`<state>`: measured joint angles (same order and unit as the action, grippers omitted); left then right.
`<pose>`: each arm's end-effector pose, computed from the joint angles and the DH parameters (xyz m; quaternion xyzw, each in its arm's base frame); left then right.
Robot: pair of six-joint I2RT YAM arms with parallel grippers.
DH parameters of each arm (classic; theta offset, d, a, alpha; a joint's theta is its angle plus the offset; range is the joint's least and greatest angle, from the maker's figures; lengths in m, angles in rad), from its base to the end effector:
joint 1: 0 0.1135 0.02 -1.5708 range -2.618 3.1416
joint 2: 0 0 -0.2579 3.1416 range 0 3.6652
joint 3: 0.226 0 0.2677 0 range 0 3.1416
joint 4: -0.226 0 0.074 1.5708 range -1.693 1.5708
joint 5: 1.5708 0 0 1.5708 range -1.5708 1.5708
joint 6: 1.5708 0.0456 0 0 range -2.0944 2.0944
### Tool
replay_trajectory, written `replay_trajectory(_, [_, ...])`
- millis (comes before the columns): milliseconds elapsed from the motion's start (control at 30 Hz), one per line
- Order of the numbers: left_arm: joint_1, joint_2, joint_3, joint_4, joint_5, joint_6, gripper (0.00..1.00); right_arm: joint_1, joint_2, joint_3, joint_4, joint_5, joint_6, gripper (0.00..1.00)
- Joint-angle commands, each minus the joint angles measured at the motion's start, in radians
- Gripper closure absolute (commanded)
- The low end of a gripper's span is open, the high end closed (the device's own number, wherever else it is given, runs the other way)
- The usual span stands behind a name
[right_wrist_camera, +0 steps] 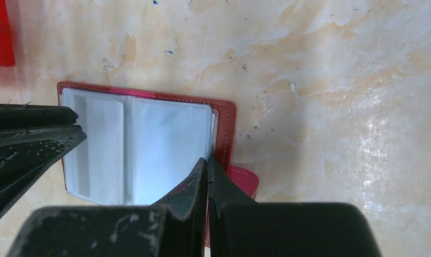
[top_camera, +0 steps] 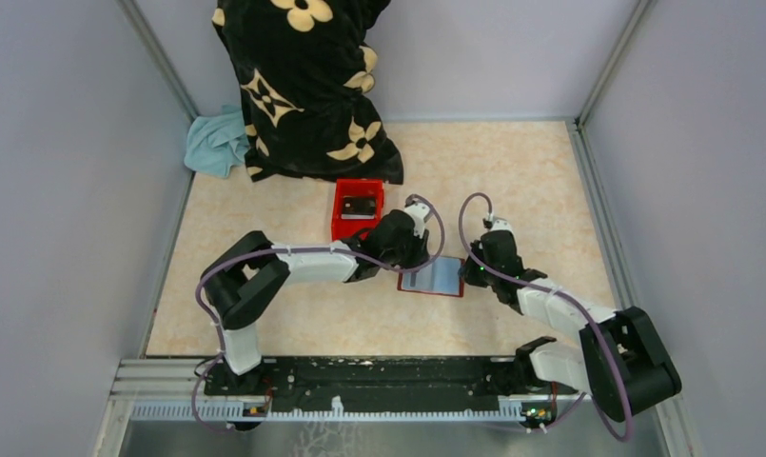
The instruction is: Take the credit cards out of the card holder
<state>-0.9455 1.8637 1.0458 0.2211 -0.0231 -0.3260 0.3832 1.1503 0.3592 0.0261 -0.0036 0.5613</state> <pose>0.2441 -0.3363 0.1438 0.2642 0.8433 -0.2696 0.3826 0.2106 0.0851 0.1228 0.0811 0.9163 0.1798 0.3484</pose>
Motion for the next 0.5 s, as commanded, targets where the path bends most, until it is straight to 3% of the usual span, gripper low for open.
replay_trajectory(0, [0.011,-0.051,-0.061,-0.054,-0.08,0.024,0.75,-0.006,0.013,0.049,0.029,0.021,-0.032,1.0])
replay_trajectory(100, [0.017,-0.065,-0.072,-0.073,-0.071,0.022,0.78,-0.006,0.043,0.08,0.019,0.04,-0.04,1.0])
replay_trajectory(200, [0.02,-0.069,-0.036,-0.149,-0.119,0.041,1.0,-0.006,0.083,0.119,-0.011,0.066,-0.055,1.0])
replay_trajectory(333, [0.029,-0.074,-0.025,-0.187,-0.146,0.041,1.0,-0.005,0.079,0.142,-0.011,0.042,-0.068,1.0])
replay_trajectory(467, [0.047,-0.057,-0.026,-0.173,-0.058,0.024,1.0,-0.006,0.059,0.162,-0.028,0.022,-0.077,1.0])
